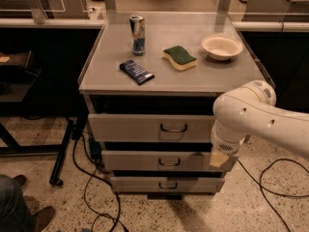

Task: Close top drawer

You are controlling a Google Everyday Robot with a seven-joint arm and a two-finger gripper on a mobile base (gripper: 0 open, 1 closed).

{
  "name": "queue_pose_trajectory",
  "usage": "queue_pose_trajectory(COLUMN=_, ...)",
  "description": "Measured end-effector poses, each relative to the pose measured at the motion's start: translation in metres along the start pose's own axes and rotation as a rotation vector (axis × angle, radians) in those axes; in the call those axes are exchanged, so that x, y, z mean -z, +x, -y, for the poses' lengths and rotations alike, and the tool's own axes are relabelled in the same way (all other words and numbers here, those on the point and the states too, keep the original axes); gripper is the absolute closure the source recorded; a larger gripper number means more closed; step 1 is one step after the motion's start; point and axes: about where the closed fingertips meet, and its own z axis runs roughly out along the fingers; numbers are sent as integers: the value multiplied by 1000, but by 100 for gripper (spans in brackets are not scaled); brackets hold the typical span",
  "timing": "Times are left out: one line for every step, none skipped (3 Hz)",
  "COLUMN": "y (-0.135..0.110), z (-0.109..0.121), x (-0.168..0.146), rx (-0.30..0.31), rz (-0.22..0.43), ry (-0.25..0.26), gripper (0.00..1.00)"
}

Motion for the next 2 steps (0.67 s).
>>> queue_pose_trajectory(y=0, z=0, x=0, rx=0, rz=0, ry=0, gripper=69)
queue_pose_trajectory(y=-4, z=19, x=-1, rx=-27, rz=-16, ry=40, gripper=90)
